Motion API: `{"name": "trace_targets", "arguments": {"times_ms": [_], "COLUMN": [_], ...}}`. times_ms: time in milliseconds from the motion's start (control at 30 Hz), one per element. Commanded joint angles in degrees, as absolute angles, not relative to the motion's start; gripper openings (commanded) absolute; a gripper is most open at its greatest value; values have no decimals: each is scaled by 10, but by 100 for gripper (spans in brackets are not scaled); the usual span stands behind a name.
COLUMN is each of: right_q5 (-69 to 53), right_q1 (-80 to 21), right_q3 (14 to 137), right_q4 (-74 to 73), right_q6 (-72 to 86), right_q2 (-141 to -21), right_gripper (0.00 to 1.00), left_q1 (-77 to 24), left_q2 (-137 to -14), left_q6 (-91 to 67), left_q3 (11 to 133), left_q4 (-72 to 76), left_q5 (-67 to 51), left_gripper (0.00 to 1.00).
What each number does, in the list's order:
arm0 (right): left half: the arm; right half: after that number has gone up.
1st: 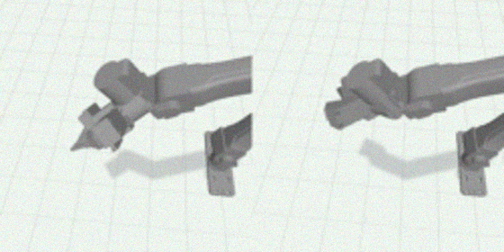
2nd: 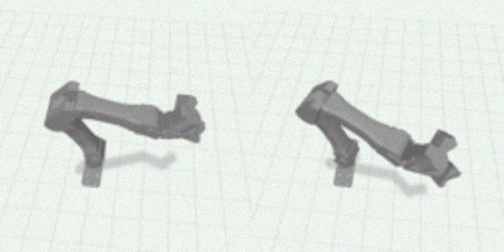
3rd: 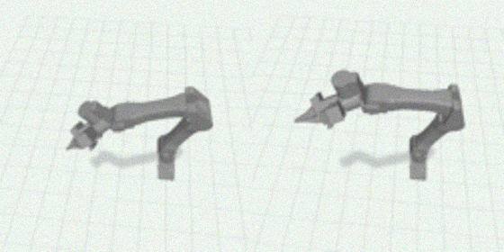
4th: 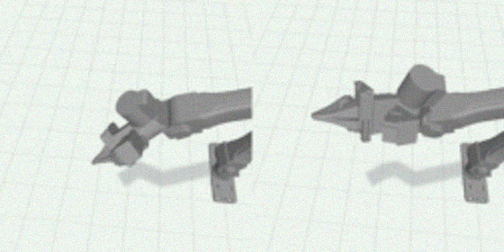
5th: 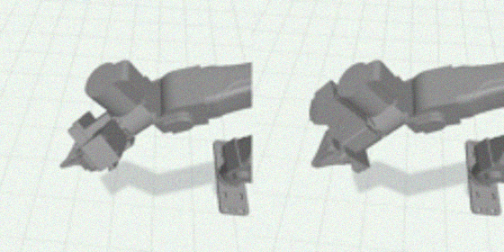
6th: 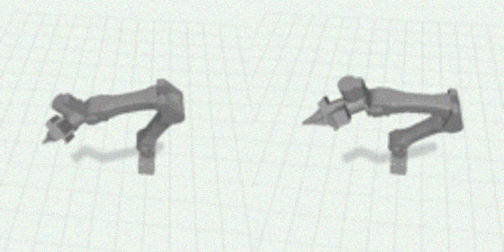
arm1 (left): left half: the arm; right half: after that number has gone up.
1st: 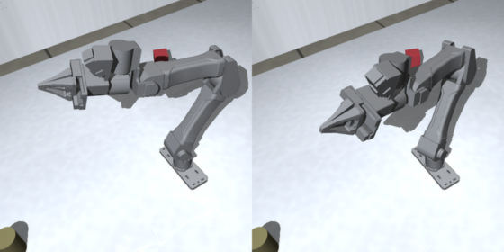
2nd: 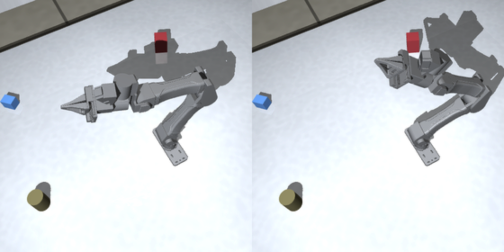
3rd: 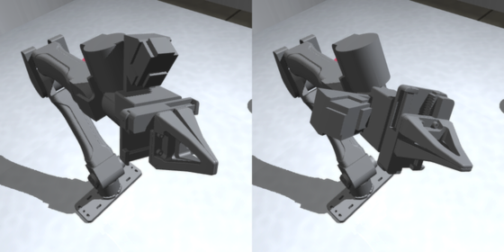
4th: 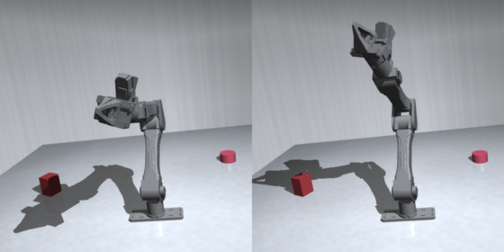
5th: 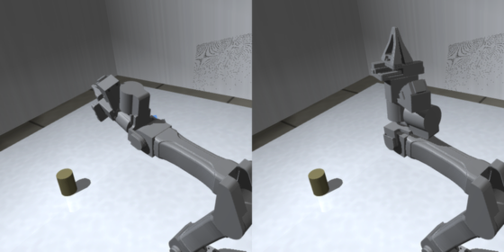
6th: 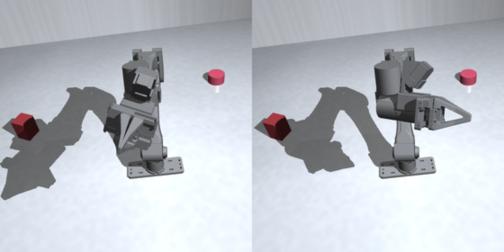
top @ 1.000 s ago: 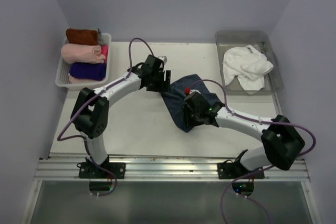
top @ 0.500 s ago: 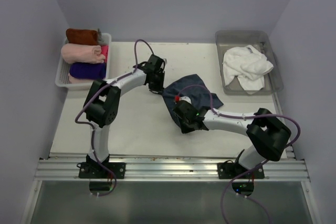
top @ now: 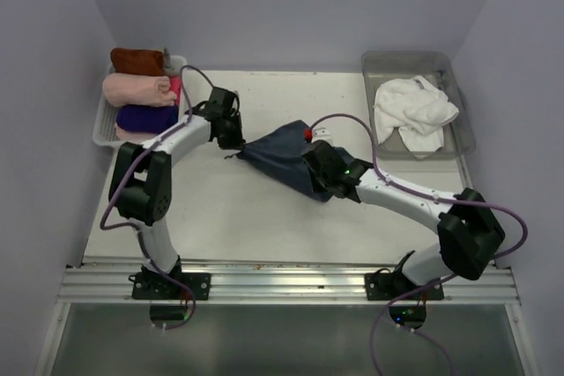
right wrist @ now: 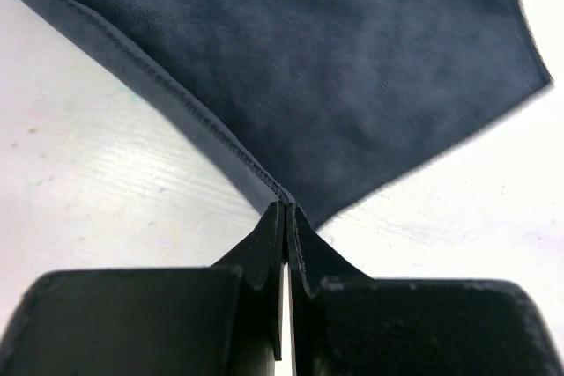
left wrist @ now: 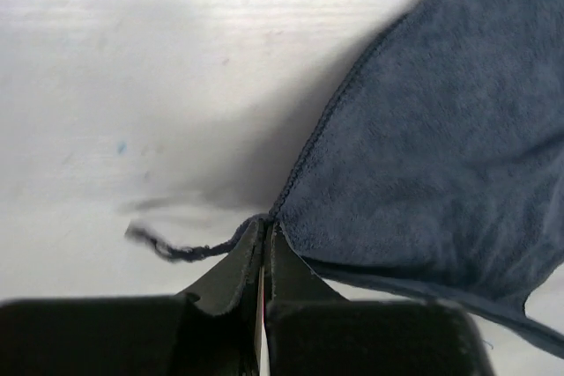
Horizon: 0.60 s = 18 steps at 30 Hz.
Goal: Roll the towels
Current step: Flatten the towel
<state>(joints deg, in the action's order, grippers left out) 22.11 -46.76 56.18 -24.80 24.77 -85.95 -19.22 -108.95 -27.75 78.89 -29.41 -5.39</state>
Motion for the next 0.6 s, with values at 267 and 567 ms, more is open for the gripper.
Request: {"name": "trace_targets", "arguments": {"times_ms": [267,567], "right_q5": [164,193], "right_q1": [-490,-474], "right_q3": [406,403], "right_q4": [-311,-382], "right_q6": [301,432], "right_q2": [-651,-643], "right_gripper": [16,50], "left_q1": [-186,-185], "left_q2": [-867,-809], "left_q6": [-370,-374], "left_q3": [512,511], "left_q4": [-284,-309], "left_q5": [-102,-55], "left_gripper": [40,56]}}
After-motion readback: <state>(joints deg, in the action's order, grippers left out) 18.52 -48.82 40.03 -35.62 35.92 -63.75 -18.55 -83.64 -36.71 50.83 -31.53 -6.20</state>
